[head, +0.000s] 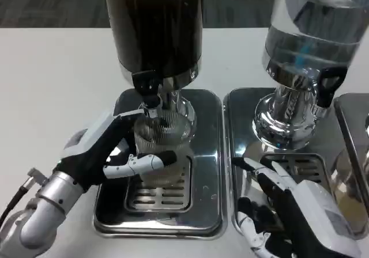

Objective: Grasp the cup under the faucet to collect the drink, then remove the cup.

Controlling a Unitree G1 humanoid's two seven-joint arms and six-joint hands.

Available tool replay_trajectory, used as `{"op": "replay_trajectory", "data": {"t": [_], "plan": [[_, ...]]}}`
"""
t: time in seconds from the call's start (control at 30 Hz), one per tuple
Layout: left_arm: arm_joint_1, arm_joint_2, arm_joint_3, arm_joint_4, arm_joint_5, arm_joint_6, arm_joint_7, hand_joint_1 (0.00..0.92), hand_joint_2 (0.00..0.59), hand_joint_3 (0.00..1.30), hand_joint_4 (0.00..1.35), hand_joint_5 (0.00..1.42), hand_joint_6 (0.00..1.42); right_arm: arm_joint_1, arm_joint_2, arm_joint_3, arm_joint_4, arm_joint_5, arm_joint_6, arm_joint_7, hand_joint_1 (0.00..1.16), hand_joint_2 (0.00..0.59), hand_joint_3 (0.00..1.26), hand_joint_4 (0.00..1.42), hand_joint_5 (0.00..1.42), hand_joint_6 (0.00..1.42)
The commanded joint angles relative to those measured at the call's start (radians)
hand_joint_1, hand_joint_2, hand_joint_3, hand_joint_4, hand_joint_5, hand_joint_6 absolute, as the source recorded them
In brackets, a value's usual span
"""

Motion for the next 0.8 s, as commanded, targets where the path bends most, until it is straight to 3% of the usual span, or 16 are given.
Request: {"op": "replay_trajectory", "data": {"t": [0.03, 0.5, 0.8], "plan": [[0.020, 0.006, -0.013, -0.007, 0.009, 0.011, -0.033, 0.183, 0.094, 0.43, 0.43, 0.62, 0.71, -0.003, -0.005, -0.006, -0.012, 0.005, 0.006, 0.008, 0.55, 0.559, 0.18, 0.16, 0.06, 0.13], [0.041, 0.028, 0.001, -0.040, -0.014, -0.003, -0.056, 0.131, 0.066, 0.39, 0.30, 0.45, 0.46, -0.021, -0.006, -0.013, -0.016, 0.015, 0.006, 0.026, 0.55, 0.548, 0.18, 0.15, 0.08, 0.17], [0.061, 0.052, 0.011, -0.075, -0.016, 0.003, -0.050, 0.118, 0.052, 0.36, 0.24, 0.40, 0.43, -0.027, -0.008, -0.016, -0.014, 0.020, 0.005, 0.035, 0.56, 0.548, 0.19, 0.15, 0.08, 0.18]]}}
